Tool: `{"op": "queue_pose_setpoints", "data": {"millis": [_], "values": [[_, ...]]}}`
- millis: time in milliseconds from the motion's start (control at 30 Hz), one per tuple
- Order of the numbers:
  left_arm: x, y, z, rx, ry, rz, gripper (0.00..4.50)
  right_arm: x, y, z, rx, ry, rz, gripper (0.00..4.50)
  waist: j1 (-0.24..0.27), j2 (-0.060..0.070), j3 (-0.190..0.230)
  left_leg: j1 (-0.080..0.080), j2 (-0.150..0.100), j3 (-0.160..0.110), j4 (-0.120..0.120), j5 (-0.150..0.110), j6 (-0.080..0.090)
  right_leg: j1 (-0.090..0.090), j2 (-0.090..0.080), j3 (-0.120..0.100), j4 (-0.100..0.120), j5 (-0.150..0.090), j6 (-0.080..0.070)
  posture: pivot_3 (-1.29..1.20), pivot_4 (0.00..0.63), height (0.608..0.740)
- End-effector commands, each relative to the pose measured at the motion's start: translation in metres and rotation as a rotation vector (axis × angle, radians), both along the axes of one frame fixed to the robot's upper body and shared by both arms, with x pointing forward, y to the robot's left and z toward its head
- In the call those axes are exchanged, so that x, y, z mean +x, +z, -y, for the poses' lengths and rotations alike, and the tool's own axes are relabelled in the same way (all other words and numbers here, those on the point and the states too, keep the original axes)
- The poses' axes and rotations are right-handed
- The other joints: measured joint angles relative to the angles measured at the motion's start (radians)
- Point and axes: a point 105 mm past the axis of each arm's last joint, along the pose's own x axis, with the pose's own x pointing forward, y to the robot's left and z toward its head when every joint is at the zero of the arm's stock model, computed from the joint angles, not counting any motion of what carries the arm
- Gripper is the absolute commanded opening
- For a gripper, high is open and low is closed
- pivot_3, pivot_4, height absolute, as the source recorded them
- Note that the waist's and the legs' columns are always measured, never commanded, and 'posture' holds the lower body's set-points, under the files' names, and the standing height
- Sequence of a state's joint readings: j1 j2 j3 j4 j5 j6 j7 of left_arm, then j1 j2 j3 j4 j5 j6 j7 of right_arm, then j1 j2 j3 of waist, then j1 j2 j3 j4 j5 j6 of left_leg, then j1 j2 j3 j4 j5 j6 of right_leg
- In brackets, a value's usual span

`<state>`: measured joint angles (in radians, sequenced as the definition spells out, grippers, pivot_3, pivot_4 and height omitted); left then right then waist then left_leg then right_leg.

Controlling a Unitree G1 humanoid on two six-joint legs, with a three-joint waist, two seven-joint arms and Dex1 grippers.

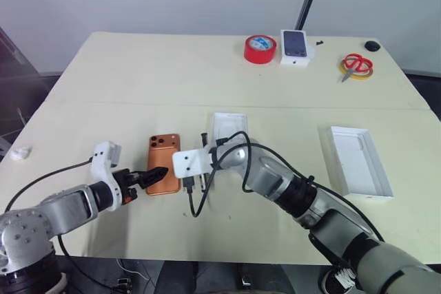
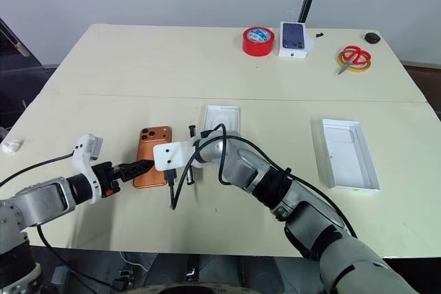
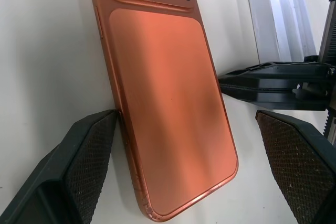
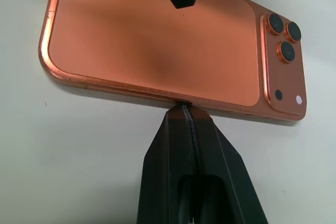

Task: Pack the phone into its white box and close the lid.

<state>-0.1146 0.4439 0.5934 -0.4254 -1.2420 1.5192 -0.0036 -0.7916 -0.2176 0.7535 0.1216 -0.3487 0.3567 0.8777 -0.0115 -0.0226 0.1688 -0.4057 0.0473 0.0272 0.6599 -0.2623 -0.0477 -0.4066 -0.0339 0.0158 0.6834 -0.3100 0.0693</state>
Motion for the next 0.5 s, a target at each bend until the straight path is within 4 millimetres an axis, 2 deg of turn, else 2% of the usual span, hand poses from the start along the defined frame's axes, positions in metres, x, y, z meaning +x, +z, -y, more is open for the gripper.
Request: {"op": "queue_pose_setpoints", "data": {"millis": [33,333,500], "values": [[-0.01,-0.012,0.031,-0.096,-0.149,-0.087,4.43,-0.004,0.01,-0.005,0.033,0.023,0.019,0.0,0.001,0.0,0.0,0.0,0.0,0.0,0.0,0.0,0.0,0.0,0.0,0.0,0.0,0.0,0.0,0.0,0.15,0.732],[0.001,0.0,0.031,-0.16,-0.127,-0.058,4.43,-0.002,0.009,-0.003,0.039,0.0,0.013,0.0,0.001,0.0,0.0,0.001,-0.001,-0.001,0.001,0.0,0.0,0.002,-0.001,-0.001,0.0,0.0,0.0,0.0,0.15,0.732],[0.001,0.002,0.035,-0.164,-0.132,-0.061,4.43,-0.002,0.008,-0.004,0.04,-0.001,0.011,0.0,0.0,0.0,0.0,0.001,-0.001,-0.001,0.001,0.0,0.0,0.001,-0.001,-0.001,0.0,0.0,0.0,0.0,0.15,0.732]]}}
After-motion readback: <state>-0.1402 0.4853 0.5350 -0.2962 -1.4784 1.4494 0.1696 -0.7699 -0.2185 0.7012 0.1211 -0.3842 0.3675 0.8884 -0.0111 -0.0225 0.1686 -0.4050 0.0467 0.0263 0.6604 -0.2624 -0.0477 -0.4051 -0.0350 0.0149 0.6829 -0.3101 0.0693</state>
